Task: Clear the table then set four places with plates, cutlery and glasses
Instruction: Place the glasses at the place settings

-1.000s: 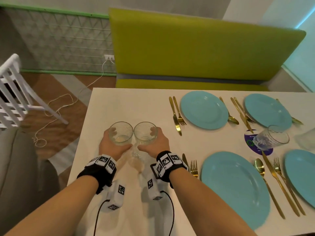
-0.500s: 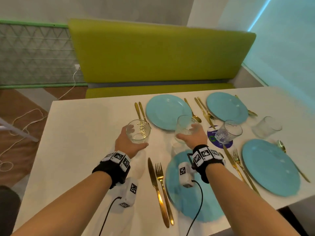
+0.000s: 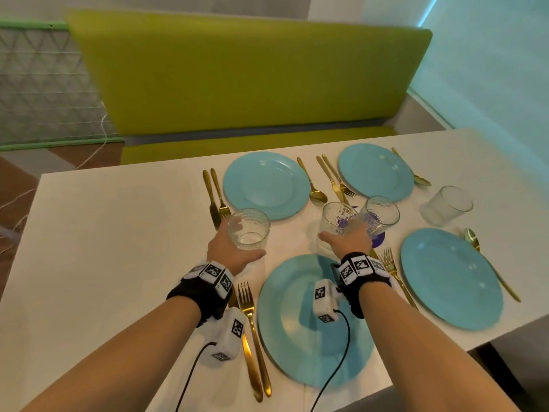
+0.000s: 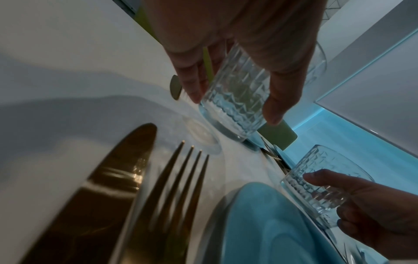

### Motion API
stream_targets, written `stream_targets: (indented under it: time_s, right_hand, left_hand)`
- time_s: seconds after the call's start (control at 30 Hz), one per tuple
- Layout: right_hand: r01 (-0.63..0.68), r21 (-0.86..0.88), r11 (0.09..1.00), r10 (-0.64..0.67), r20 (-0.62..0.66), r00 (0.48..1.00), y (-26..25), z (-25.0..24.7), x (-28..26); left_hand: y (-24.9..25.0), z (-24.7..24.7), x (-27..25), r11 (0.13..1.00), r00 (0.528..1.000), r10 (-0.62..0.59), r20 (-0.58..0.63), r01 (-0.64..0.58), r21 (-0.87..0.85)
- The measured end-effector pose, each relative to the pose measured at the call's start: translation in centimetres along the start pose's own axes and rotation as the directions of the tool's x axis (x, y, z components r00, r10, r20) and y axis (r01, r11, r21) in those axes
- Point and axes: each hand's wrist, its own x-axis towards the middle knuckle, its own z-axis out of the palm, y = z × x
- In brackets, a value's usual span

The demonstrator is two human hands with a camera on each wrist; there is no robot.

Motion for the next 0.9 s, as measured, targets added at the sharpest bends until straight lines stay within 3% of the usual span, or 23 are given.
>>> stream_targets:
  time_s: [0.37,0.67,0.9]
  right_hand:
    - [-0.022,0.034,0.999,0.021,0.029,0.999,0.5,0.3,0.1]
    - [-0.040,-0.043,0.998,0.043,0.072,0.996,0.7,-0.6,-0.2]
    - [-0.052,0.029,0.998,0.050,0.072,0.996,1.5,-1.3,-0.5]
  left_hand:
    - [0.0,0.2,0.2,0.999,1.000,-0.008,0.030,0.006,0.046]
    - [-0.2,0.3,-0.2,0.998,0.997,0.007,0.071,-0.011,0.058]
    - [-0.7,0.6,-0.3,0.997,0.998,0.016,0.064,-0.021,0.081]
